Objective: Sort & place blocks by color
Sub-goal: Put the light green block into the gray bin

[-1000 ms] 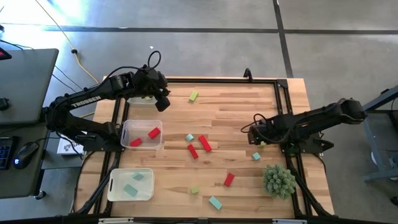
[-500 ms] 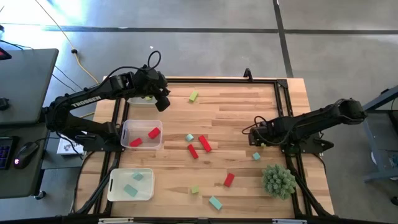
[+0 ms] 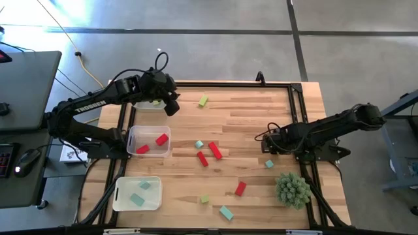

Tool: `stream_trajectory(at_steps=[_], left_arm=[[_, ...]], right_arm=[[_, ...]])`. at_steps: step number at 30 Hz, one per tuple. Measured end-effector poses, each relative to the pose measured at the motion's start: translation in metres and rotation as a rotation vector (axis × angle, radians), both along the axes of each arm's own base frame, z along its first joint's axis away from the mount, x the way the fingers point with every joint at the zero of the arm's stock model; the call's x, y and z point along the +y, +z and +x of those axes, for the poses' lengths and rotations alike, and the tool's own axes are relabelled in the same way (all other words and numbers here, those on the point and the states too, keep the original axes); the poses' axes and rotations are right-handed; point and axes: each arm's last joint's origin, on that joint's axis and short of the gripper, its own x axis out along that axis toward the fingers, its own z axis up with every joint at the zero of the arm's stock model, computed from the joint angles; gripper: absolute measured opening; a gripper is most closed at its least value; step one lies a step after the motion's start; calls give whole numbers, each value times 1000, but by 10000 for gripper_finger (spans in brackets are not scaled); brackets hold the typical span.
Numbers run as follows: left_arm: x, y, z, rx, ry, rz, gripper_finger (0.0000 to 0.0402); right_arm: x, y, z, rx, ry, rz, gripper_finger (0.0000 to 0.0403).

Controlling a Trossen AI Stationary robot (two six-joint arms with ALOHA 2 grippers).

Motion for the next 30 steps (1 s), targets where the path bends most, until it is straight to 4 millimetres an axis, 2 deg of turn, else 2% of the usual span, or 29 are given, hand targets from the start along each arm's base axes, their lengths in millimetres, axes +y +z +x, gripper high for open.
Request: stream_trajectory(at_steps=[6,11,19,25,30], left_arm=[[0,0,0,3,-7,6,126],[-1,0,1,-19,-48,-24,126],[-3,0,6,-106,-108,-122,126],[-2,2,8,-182,-39,-175,126],[-3,3,10,-270,-4,-284,126]], right_arm=[[0,2,5,-45,14,2,106],[2,17,26,-219,81,-28,106],[1,52,56,-480,208,-178,106],[-5,79,69,-563,330,-275,106],[-14,102,77,-619,440,-365,106]])
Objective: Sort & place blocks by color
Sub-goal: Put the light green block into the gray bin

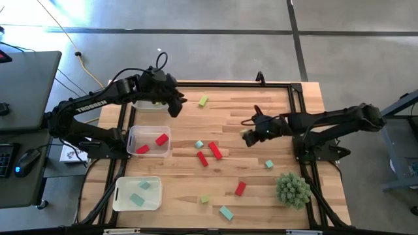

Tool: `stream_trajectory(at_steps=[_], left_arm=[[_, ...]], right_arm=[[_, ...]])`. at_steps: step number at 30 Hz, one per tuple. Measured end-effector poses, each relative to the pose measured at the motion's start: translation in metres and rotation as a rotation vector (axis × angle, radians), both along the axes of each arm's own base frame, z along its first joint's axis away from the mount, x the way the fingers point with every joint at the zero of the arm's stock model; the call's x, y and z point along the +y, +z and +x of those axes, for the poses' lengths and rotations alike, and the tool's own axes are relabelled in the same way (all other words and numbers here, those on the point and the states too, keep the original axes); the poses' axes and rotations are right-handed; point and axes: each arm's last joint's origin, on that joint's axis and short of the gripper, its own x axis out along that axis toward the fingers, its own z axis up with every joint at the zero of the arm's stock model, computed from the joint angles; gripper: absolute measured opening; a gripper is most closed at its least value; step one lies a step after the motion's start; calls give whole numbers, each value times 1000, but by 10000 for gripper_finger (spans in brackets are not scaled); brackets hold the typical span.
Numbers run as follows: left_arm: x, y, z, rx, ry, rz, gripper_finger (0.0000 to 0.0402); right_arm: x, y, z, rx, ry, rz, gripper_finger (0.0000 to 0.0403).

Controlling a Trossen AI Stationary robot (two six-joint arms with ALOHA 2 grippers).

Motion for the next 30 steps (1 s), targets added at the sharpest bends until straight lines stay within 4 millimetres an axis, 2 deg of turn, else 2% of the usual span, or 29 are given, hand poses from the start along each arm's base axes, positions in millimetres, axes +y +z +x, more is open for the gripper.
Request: stream_trajectory(at_steps=[5,10,15,23,30], left_arm=[[0,2,2,-79,68,-111,126],[0,3,2,-113,101,-150,128],[0,3,3,-145,149,-204,146],[-3,3,5,-233,297,-390,184],[-14,-2,21,-240,313,-432,186]], right_arm=[[-9,25,6,-56,112,-148,106],[-19,48,10,-98,178,-296,106],[-27,64,11,-117,240,-417,106],[-32,66,13,-87,320,-528,106],[-33,49,31,-10,397,-571,106]])
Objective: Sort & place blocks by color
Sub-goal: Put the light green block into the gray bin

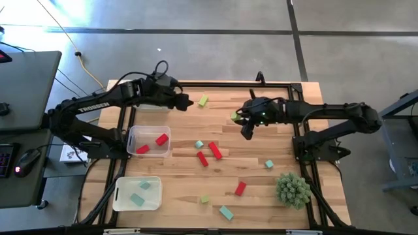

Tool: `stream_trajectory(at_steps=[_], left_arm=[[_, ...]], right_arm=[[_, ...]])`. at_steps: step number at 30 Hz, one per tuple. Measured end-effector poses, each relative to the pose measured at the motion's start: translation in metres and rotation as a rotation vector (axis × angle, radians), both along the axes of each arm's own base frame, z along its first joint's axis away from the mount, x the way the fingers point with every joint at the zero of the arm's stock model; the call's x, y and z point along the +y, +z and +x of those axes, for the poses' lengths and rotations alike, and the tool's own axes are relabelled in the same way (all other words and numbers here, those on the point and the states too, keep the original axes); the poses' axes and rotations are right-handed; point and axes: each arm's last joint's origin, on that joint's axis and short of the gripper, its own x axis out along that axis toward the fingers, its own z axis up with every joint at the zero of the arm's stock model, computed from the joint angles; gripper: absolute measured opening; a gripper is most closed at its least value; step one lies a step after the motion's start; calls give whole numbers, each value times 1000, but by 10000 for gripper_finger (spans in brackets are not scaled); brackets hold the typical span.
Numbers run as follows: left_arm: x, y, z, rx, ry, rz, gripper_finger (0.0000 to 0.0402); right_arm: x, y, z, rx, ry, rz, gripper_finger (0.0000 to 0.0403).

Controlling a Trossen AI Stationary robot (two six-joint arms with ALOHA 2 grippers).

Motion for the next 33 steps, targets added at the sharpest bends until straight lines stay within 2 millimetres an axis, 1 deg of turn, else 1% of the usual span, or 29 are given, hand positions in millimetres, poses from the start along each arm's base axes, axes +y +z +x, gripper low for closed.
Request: stream_trajectory(at_steps=[3,9,13,17,25,30,33], left_arm=[[-3,-4,12,-11,-24,2,186],[-7,-16,37,-34,-50,-18,186],[-7,-24,49,-36,-50,-36,186],[-6,-33,55,-11,-40,-65,186],[-4,-47,64,27,-26,-109,186],[-2,-59,72,57,-39,-145,186],[-1,-66,76,72,-24,-168,186]], right_arm=[[-1,-6,9,36,13,-9,106],[-4,3,35,66,90,-92,106],[-6,3,52,135,144,-140,106],[-8,-1,66,207,164,-182,106],[-12,-11,94,271,209,-279,106],[-9,-17,104,297,248,-324,106],[-5,-19,106,305,268,-352,106]])
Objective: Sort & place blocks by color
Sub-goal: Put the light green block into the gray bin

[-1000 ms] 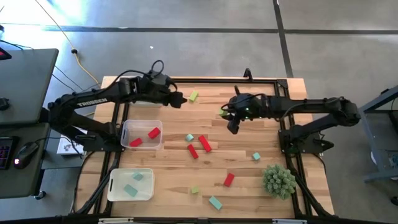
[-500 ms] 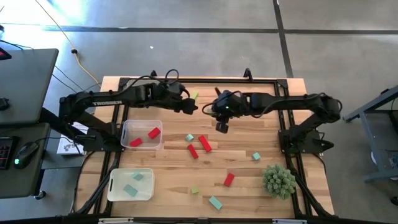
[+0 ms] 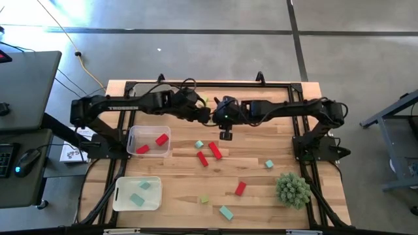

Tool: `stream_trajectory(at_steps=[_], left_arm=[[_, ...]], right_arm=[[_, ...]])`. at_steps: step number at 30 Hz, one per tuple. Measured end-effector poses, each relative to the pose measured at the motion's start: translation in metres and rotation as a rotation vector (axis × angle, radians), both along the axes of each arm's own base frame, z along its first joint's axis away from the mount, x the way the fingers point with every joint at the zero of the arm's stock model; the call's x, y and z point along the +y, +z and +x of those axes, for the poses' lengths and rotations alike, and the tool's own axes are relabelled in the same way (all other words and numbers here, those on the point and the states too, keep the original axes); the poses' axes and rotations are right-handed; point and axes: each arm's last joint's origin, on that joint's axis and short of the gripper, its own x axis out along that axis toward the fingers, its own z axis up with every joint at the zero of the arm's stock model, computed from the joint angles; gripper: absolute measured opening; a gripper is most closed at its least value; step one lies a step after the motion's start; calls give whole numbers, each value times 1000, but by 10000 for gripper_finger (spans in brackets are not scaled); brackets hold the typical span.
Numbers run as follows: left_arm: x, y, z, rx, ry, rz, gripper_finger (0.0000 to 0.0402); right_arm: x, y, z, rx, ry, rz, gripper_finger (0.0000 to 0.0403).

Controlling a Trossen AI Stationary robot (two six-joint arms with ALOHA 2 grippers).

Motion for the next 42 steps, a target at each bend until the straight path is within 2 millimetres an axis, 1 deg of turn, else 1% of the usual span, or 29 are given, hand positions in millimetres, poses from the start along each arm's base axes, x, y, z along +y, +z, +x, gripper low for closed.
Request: stream_trajectory(at_steps=[4,9,23,28,36,42], left_arm=[[2,-8,7,5,0,-2,186],[3,-10,12,-17,-4,4,186],[-5,-7,17,-62,-43,1,186],[-4,-8,16,-48,-13,5,186],[-4,-7,16,-47,-14,11,186],[-4,-7,16,-46,-20,18,186]], right_arm=[[1,-2,1,0,0,3,106],[0,-3,0,10,-7,3,106],[-3,-2,1,-3,-25,6,106],[2,-3,1,-3,-28,27,106],[8,-2,2,-20,-24,38,106],[9,-2,3,-35,-37,49,106]])
